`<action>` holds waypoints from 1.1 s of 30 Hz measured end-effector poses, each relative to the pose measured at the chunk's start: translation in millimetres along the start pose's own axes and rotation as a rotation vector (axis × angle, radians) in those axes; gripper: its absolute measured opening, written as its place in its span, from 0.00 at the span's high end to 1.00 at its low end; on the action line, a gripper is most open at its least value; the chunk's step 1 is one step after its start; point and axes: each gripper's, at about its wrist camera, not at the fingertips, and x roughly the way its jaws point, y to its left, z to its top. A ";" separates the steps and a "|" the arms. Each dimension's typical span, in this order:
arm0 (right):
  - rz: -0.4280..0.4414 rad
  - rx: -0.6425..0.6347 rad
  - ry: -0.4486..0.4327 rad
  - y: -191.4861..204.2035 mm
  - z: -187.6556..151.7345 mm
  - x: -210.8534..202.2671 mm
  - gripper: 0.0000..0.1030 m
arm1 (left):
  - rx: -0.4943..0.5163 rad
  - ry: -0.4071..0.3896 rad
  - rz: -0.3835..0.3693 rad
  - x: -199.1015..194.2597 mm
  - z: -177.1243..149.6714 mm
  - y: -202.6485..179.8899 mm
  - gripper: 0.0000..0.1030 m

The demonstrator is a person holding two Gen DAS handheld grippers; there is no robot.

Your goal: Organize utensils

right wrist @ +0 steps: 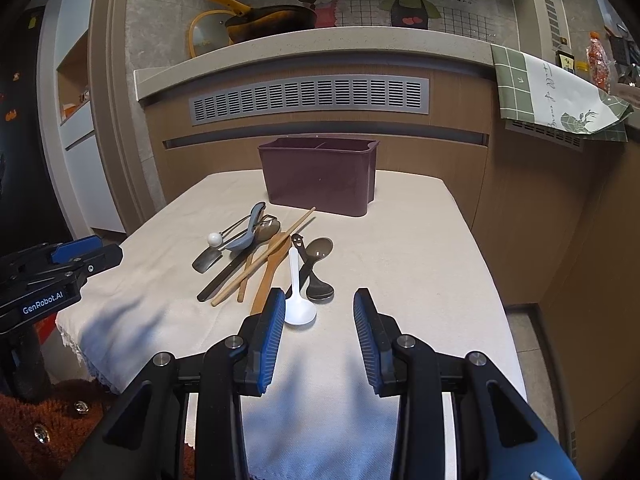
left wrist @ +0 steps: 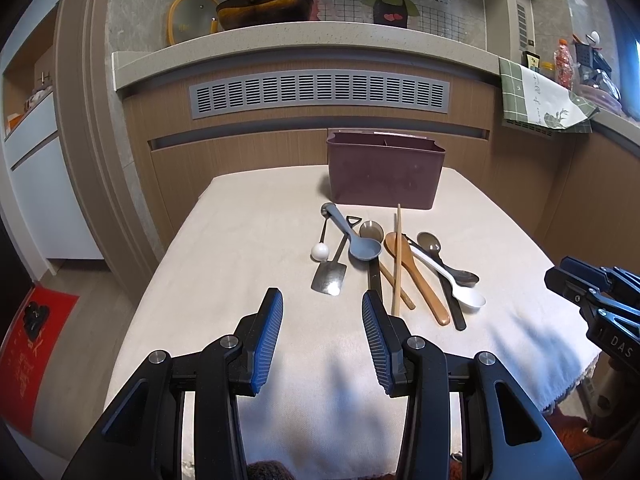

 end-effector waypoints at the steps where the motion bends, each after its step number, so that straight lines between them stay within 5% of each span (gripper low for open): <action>1: 0.000 0.000 0.000 -0.1 0.0 0.0 0.67 | 0.000 0.000 0.001 -0.9 0.5 -0.4 0.59; 33: 0.002 0.012 0.005 -2.0 -0.9 1.1 0.67 | -0.018 0.018 -0.006 -0.5 -2.8 0.1 0.59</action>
